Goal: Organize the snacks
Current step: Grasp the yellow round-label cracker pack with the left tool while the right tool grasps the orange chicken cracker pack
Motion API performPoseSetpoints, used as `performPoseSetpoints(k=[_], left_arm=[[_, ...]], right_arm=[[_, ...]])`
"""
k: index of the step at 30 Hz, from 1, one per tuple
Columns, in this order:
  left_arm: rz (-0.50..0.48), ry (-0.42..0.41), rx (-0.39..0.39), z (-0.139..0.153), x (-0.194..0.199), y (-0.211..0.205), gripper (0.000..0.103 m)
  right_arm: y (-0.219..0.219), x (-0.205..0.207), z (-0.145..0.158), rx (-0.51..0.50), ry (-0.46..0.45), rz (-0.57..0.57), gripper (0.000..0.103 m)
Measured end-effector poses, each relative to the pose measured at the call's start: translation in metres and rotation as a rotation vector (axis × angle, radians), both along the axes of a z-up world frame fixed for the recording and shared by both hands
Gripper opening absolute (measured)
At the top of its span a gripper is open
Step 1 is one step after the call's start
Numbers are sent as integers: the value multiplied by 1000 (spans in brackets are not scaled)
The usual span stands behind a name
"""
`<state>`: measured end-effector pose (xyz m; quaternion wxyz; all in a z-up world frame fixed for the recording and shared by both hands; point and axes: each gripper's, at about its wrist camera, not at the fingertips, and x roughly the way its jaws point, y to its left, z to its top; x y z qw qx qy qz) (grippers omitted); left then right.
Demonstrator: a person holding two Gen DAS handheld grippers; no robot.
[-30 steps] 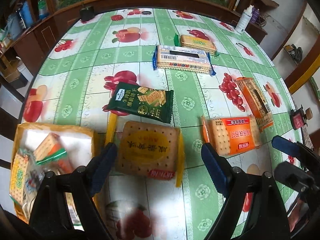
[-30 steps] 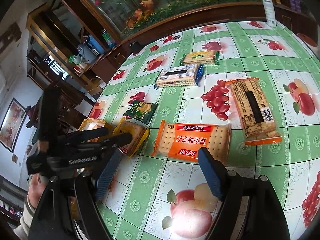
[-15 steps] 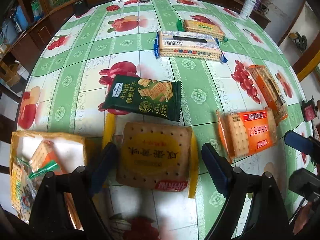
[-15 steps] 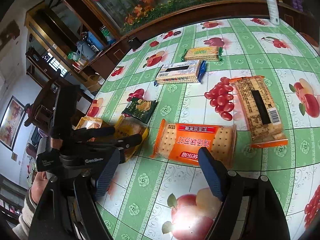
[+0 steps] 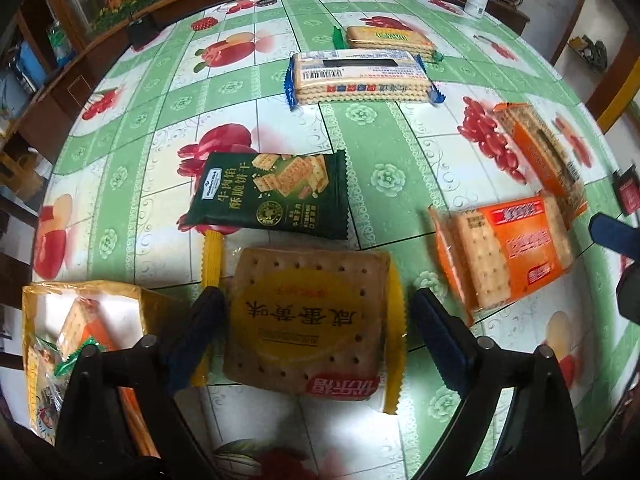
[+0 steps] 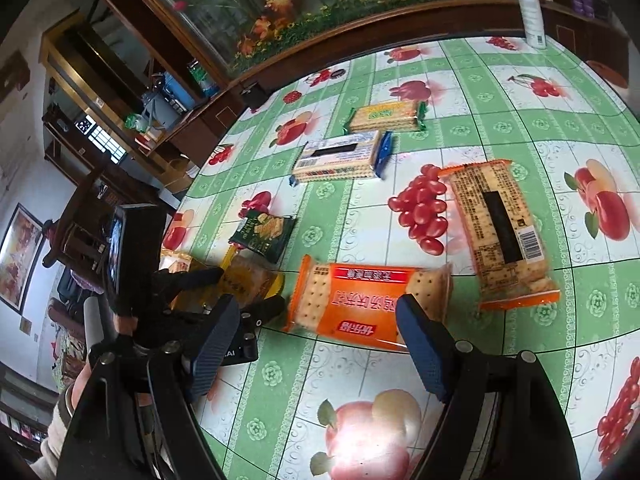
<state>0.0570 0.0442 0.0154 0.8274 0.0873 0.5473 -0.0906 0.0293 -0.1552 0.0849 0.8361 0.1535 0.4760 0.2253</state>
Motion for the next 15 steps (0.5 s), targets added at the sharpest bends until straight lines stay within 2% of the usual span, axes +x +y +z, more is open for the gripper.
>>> performPoseSetpoints(k=[3, 6, 8, 12, 15], left_arm=[[-3, -7, -13, 3, 0, 2, 81], [-8, -16, -10, 5, -3, 2, 77], [-4, -18, -24, 7, -4, 5, 76], [28, -30, -44, 12, -1, 12, 75], [31, -37, -54, 16, -1, 12, 75]], right_arm=[[3, 1, -2, -13, 4, 8, 81], [7, 6, 1, -61, -14, 42, 81], [12, 9, 4, -110, -58, 112, 81], [22, 11, 0, -280, -92, 293, 81], [29, 8, -5, -356, -135, 397, 81]])
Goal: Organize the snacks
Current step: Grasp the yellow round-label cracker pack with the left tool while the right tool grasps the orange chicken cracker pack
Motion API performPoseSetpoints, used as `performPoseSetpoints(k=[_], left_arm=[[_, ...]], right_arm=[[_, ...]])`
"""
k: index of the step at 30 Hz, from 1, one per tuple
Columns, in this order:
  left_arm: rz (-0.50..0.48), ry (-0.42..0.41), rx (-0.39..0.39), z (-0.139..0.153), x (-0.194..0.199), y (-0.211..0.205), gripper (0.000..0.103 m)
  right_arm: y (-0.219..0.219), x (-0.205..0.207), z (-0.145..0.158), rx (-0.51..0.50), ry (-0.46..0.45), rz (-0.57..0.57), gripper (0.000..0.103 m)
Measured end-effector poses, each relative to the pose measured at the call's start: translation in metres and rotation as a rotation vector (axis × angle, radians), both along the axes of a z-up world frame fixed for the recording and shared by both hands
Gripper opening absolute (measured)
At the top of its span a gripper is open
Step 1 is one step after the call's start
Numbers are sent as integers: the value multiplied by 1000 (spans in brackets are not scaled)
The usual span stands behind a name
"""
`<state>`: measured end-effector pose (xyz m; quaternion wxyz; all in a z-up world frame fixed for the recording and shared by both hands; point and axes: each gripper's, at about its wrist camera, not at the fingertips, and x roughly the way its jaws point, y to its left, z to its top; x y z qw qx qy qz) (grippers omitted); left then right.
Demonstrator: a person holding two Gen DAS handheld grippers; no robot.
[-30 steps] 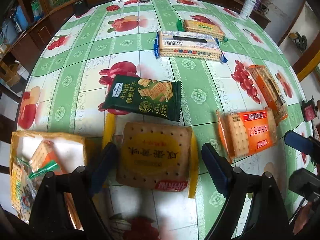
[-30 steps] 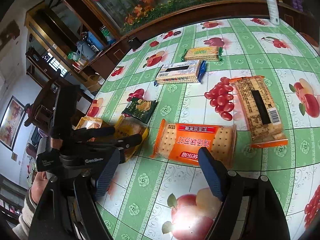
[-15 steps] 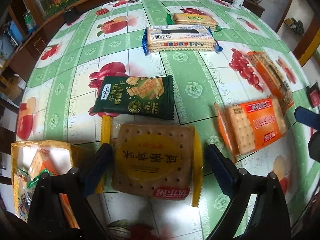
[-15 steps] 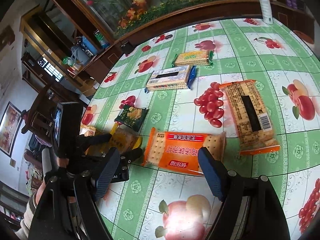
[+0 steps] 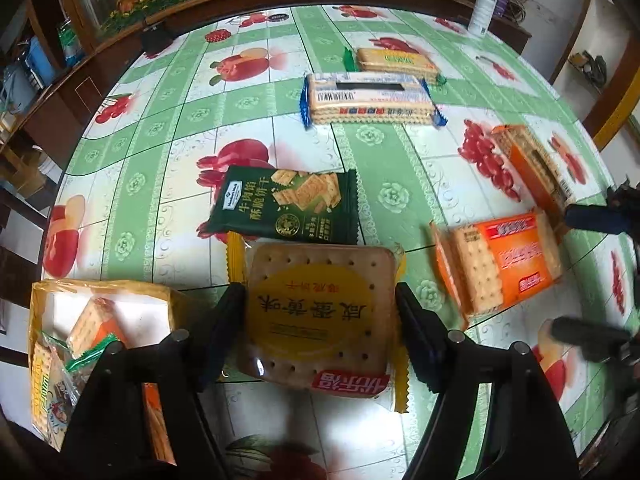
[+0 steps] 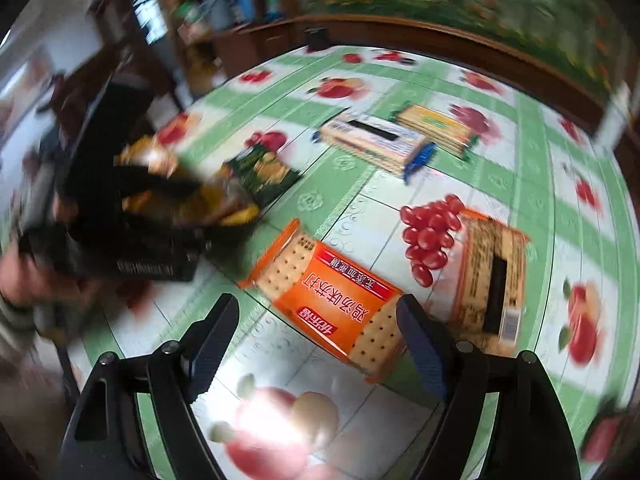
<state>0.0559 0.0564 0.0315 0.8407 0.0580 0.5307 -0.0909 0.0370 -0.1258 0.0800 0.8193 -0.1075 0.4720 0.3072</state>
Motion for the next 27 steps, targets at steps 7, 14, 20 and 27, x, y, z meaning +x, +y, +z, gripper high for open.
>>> performPoseSetpoints(k=[7, 14, 20, 27], left_arm=[[-10, -29, -7, 15, -1, -6, 75], [-4, -31, -24, 20, 1, -5, 75], [4, -33, -28, 20, -2, -2, 75], [4, -75, -34, 31, -17, -5, 75]], right_arm=[[23, 6, -16, -170, -53, 188, 81], [31, 30, -39, -209, 16, 243, 81], [21, 19, -44, -158, 21, 159, 67], [-10, -6, -39, 1, 44, -57, 61]])
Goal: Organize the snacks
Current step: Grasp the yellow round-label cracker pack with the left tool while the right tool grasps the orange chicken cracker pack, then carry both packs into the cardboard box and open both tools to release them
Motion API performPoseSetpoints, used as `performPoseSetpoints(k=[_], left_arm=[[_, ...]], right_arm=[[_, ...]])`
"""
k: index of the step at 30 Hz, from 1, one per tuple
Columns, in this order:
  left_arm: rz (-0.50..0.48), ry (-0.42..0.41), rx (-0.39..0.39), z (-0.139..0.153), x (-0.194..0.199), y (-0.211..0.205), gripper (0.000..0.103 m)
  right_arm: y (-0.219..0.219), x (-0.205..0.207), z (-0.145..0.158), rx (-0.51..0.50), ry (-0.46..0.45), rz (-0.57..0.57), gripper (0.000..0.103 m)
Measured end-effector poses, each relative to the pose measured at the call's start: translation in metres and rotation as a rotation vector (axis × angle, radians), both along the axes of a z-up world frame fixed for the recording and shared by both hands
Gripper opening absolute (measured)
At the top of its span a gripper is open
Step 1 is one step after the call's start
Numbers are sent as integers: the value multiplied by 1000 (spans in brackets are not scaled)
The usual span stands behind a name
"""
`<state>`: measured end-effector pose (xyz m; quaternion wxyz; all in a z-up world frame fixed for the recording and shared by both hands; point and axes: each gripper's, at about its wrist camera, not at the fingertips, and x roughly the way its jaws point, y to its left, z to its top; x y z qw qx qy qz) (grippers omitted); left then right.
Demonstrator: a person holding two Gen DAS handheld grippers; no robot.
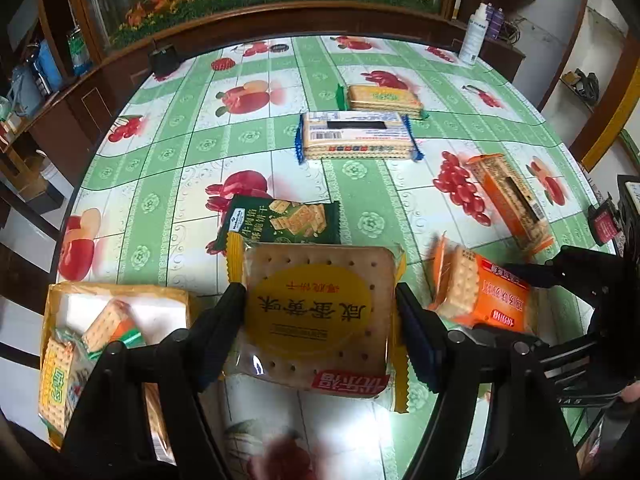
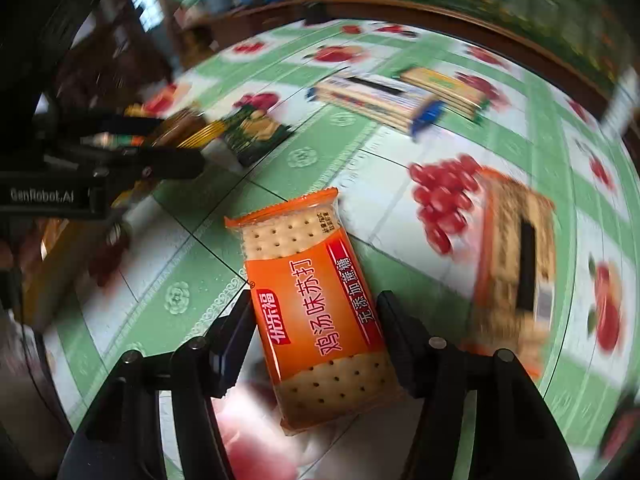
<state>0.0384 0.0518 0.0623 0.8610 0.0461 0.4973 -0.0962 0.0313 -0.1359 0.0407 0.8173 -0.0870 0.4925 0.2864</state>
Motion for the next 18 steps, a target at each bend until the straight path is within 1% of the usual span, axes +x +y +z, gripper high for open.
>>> performPoseSetpoints(k=[3, 5, 9, 11, 13, 18], left_arm=[[-9, -14, -4, 4, -10, -2, 75], [-8, -33, -5, 8, -17, -3, 75], [-11, -59, 3, 13, -30, -5, 75], [-9, -64, 3, 15, -35, -4, 75], [-9, -68, 0, 16, -39, -3, 75], [1, -111, 21, 25, -50, 1, 75]], right_arm=[[-14, -12, 7, 62, -23, -71, 57], [-16, -20, 12, 90, -42, -102, 55], [-19, -37, 25, 146, -93, -142, 54], [-18, -42, 29, 172, -102, -148, 54], [-13, -43, 30, 171, -109, -147, 54], [-10, -48, 38, 190, -130, -149, 54]])
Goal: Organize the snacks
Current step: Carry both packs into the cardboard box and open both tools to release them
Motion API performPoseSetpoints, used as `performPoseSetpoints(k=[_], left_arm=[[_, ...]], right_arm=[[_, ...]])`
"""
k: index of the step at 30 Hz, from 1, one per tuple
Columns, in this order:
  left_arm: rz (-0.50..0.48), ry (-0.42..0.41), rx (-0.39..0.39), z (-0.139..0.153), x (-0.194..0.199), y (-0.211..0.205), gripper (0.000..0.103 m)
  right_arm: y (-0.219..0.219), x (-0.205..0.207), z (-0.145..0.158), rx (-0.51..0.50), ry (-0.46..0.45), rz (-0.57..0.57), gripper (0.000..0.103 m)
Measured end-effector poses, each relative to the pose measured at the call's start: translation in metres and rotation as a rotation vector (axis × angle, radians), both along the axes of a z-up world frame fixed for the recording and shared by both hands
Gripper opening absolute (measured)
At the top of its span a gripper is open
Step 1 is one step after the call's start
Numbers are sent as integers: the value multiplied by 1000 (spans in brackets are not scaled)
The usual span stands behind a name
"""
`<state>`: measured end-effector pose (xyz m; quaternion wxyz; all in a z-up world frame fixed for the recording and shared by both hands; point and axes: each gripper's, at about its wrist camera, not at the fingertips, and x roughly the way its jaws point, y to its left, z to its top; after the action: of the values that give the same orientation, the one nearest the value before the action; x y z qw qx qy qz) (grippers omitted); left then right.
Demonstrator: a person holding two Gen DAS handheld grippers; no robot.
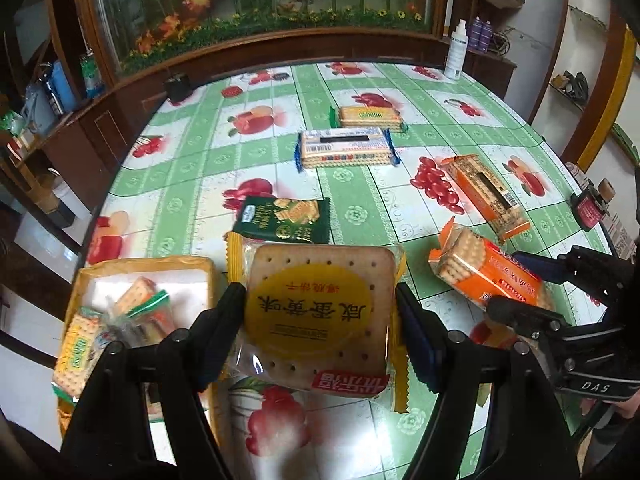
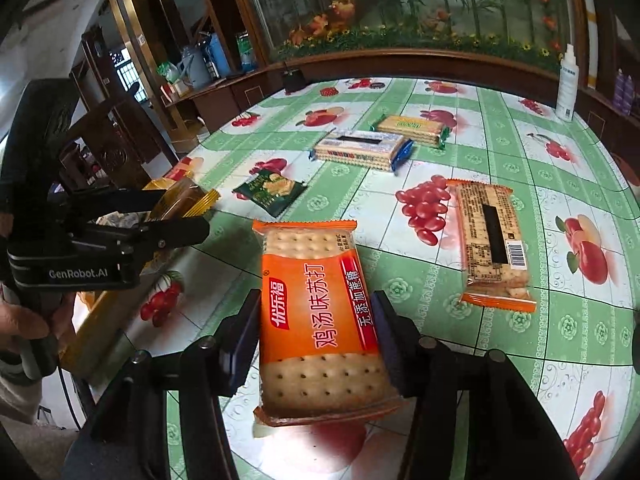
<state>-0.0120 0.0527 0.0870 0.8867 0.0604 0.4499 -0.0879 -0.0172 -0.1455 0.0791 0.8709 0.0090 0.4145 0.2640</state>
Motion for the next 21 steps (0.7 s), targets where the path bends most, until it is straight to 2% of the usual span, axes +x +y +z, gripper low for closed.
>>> performPoseSetpoints(k=[5, 21], left_arm=[[11, -45, 20, 10, -11, 5, 75], [56, -82, -2, 18, -34, 30, 75]], right_arm=[[3, -4, 8, 28, -16, 8, 54], [38, -18, 24, 43, -70, 49, 54]])
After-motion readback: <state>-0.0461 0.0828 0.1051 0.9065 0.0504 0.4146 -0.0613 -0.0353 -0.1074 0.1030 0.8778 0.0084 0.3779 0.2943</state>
